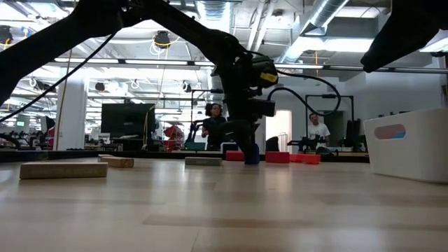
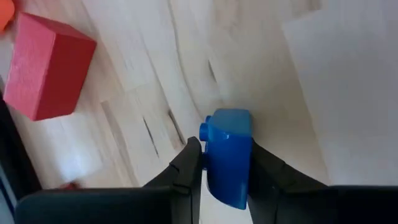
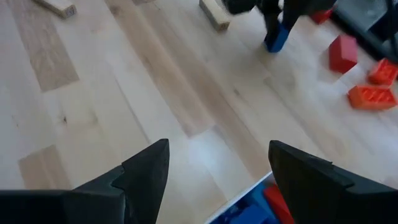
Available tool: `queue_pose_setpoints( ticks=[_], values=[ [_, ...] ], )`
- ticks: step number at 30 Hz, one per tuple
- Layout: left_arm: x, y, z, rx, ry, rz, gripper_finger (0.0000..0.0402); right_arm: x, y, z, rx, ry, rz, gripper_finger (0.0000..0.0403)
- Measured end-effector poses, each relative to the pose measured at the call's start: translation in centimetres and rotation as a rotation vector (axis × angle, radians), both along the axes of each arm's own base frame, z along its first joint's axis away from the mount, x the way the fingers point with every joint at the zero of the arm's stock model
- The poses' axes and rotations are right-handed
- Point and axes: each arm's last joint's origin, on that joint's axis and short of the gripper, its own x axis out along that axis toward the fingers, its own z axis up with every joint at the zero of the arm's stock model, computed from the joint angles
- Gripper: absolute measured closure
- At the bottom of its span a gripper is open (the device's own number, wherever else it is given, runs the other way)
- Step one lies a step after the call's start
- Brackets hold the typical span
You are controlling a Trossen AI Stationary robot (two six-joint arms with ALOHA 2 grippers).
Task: Sort blocks by size
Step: Put the 4 stud blue game piece into the grey bin
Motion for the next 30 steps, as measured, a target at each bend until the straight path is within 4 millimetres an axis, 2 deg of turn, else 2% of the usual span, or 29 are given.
queue_pose_setpoints(
  ticks=[5, 11, 17, 25, 30],
  values=[
    [0.2, -0.8, 0.3, -0.037, -0.022, 0.024, 0.0325, -0.3, 0.3, -0.1, 0.079, 0.056, 0.022, 0.0101],
    [1.6, -3.1, 1.7, -0.165, -0.131, -0.041, 0.0325, -1.4, 1.2, -0.2, 0.234, 0.165, 0.022, 0.0101],
    [3.4, -7.0, 3.2, -0.246, -0.253, -0.190, 0.0325, -2.9, 2.1, -0.5, 0.372, 0.285, -0.015, 0.0101],
    [5.3, -13.3, 5.5, -0.241, -0.400, -0.424, 0.0325, -5.2, 2.2, -0.6, 0.359, 0.303, -0.181, 0.0101],
    [6.2, -17.2, 6.3, -0.240, -0.510, -0.502, 0.0325, -6.3, 2.5, 0.8, 0.348, 0.294, -0.241, 0.0101]
  ],
)
